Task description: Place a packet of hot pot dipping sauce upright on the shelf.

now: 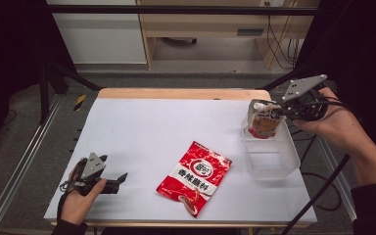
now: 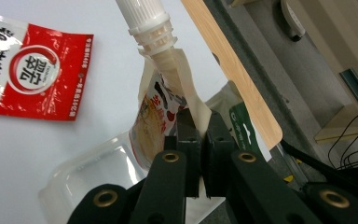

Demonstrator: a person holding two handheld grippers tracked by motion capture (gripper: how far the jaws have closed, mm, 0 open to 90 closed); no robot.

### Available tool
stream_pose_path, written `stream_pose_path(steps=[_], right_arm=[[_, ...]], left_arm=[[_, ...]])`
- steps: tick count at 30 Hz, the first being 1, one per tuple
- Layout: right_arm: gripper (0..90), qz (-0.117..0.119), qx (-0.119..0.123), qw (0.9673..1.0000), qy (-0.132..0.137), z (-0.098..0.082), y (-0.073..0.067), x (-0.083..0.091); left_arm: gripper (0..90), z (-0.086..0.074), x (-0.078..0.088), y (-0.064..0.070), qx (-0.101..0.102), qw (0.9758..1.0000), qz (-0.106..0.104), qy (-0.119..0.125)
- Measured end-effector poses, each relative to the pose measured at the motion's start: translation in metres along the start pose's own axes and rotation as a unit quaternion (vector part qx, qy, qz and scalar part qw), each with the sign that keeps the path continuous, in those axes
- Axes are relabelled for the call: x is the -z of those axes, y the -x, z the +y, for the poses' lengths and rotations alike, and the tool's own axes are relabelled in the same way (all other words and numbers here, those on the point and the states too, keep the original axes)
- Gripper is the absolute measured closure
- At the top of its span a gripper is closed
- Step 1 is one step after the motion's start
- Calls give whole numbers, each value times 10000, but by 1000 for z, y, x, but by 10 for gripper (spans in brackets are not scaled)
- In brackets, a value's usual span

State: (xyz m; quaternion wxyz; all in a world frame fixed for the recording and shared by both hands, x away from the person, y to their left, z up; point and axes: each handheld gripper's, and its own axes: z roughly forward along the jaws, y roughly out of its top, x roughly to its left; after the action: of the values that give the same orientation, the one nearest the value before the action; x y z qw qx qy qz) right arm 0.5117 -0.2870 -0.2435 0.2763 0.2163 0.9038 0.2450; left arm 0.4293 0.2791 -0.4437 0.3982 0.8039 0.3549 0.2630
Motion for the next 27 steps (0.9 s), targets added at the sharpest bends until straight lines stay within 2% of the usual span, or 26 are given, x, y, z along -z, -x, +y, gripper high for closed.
stream_pose_path(steps=[8, 12, 20, 27], right_arm=[[877, -61, -200, 9997, -135, -23, 12, -20], [877, -93, -297, 9995, -102, -30, 18, -29], [876, -19, -251, 9996, -152, -33, 20, -43], [876, 68, -234, 9995, -206, -35, 17, -54]], left_arm=[[47, 0, -1, 1, 4, 10000, -26, -12], [47, -1, -2, 1, 2, 10000, -45, -48], [47, -1, -3, 2, 21, 9999, -87, -51], [46, -1, -3, 2, 11, 9999, -83, -59]])
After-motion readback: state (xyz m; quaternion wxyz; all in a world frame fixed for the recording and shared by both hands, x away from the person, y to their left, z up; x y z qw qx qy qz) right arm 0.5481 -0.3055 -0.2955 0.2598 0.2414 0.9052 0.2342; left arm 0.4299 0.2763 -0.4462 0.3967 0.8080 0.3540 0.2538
